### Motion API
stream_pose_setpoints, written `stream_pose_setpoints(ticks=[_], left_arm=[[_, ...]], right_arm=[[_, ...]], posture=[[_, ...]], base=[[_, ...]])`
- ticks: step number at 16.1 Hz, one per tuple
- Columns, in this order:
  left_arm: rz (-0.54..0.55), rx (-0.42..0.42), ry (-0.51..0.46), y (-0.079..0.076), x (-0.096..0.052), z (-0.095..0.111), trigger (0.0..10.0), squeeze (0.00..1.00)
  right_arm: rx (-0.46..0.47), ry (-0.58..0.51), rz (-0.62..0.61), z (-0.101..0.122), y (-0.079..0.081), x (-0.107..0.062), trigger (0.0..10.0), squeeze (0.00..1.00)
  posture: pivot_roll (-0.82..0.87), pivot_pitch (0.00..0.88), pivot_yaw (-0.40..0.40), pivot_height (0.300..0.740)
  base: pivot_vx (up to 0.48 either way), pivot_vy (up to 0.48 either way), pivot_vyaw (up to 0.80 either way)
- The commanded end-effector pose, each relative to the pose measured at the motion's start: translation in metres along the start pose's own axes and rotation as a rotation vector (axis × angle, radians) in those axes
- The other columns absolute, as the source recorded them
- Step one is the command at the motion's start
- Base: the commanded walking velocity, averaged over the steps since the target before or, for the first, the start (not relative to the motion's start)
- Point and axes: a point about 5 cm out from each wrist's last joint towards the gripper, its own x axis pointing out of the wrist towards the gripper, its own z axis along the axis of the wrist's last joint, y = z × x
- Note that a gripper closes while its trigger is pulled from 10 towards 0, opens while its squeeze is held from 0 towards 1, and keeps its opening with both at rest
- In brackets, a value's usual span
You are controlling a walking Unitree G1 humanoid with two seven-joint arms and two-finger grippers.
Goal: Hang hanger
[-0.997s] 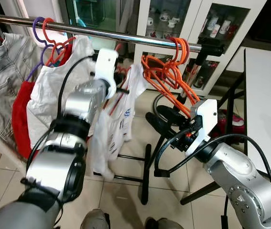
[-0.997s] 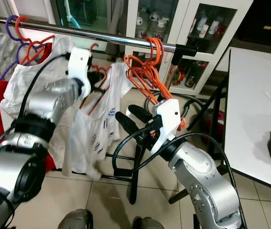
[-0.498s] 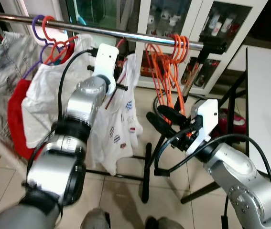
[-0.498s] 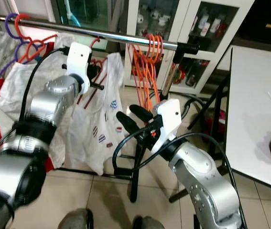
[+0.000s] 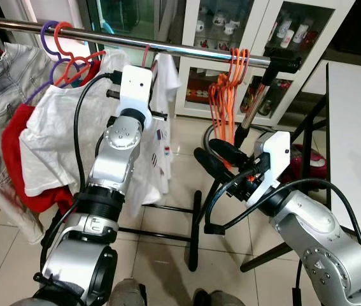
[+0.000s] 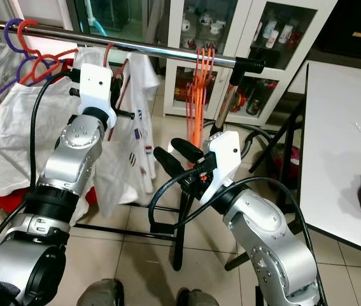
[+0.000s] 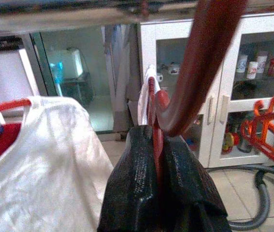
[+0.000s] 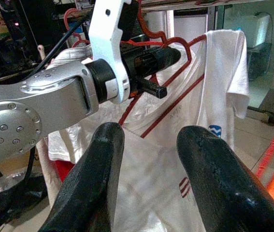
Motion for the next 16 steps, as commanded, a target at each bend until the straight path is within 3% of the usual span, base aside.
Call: stream_pose_setpoints(ticks=[1,4,8,9,12,13,16], left_arm=[[-0.018,0.026,-0.082,-0.004,0.011,0.025,10.0,0.00],[-0.041,0.035,-0.092,-0.007,0.021,0.034,10.0,0.00],[-0.142,-0.051,0.106,-0.019,0.031,0.024,10.0,0.00],[-0.160,-0.114,0.162,-0.026,0.032,0.020,10.0,0.00],[-0.175,-0.197,0.204,-0.032,0.033,0.017,10.0,0.00],[-0.177,-0.235,0.264,-0.034,0.034,0.012,10.0,0.00],[-0.190,-0.250,0.287,-0.036,0.036,0.014,10.0,0.00]], right_arm=[[-0.009,-0.017,-0.021,0.004,-0.006,-0.001,10.0,0.00],[-0.016,-0.016,-0.022,0.006,-0.007,-0.001,10.0,0.00],[-0.023,-0.010,-0.022,0.007,-0.007,0.000,10.0,0.00],[-0.023,-0.006,-0.022,0.006,-0.007,-0.001,10.0,0.00],[-0.025,-0.001,-0.022,0.006,-0.007,-0.001,10.0,0.00],[-0.026,0.000,-0.021,0.006,-0.007,-0.001,10.0,0.00],[-0.037,0.006,-0.025,0.007,-0.009,-0.002,10.0,0.00]], posture=[[0.02,0.076,-0.058,0.740],[0.01,0.074,-0.052,0.740],[0.01,0.071,-0.047,0.740],[0.01,0.069,-0.047,0.740],[0.01,0.070,-0.047,0.740],[0.01,0.069,-0.047,0.740],[0.01,0.069,-0.047,0.740]], base=[[0.000,0.000,0.00],[0.000,0.000,0.00],[0.000,0.000,0.00],[0.000,0.000,0.00],[0.000,0.000,0.00],[0.000,0.000,0.00],[0.000,0.000,0.00]])
